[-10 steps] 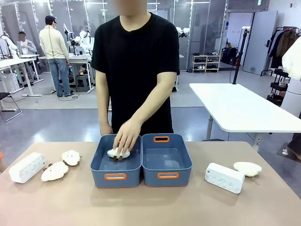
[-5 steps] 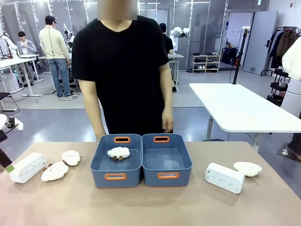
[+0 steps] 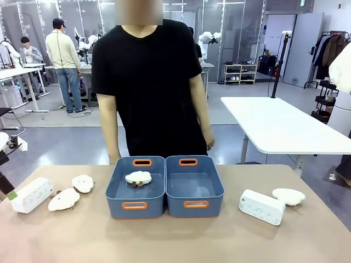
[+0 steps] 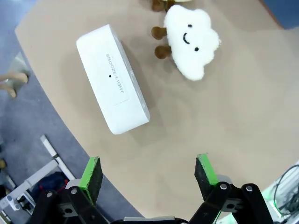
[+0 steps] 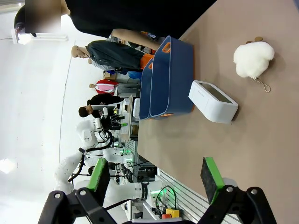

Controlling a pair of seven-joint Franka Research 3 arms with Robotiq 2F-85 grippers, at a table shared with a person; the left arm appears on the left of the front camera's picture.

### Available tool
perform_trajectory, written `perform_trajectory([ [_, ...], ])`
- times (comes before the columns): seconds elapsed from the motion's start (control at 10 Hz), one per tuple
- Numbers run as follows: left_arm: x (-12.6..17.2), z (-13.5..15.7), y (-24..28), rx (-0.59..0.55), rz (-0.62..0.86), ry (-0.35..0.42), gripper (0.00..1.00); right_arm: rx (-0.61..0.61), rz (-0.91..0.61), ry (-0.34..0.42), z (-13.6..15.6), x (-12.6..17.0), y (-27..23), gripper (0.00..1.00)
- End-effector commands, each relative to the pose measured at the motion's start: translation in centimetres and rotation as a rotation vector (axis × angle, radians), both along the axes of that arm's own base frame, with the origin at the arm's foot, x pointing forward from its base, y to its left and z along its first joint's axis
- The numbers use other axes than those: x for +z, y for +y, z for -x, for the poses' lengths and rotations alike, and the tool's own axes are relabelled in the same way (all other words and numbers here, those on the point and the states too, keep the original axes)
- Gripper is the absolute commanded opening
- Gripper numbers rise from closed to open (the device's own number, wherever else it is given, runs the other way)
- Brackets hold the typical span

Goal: Sort the digital clocks into the basket.
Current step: Pick up the Digital clock from the table and place it into the empty Plastic storage basket.

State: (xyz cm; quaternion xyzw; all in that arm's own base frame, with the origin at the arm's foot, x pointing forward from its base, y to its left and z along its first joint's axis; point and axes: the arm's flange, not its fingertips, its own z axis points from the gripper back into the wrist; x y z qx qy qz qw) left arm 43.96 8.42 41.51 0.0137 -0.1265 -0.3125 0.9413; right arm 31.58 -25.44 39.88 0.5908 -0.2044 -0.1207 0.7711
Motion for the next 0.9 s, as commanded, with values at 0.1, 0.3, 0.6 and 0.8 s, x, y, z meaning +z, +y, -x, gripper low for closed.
perform_trajectory([
  [0.1,-1.3,-6.9,-1.1,0.111,0.043,0.128,1.00,0.006,-0.006,-0.007,0.1,0.1,-0.1,1.00],
  [0.3,-2.7,-9.2,-1.3,0.149,0.024,0.137,1.00,0.006,-0.006,-0.007,0.1,0.1,-0.1,1.00],
  [0.6,-5.1,-10.4,-1.4,0.189,-0.008,0.126,1.00,0.006,-0.006,-0.007,0.1,0.1,-0.1,1.00],
  [0.8,-7.1,-11.8,-0.9,0.213,-0.001,0.157,1.00,0.006,-0.006,-0.007,0.1,0.1,-0.1,1.00],
])
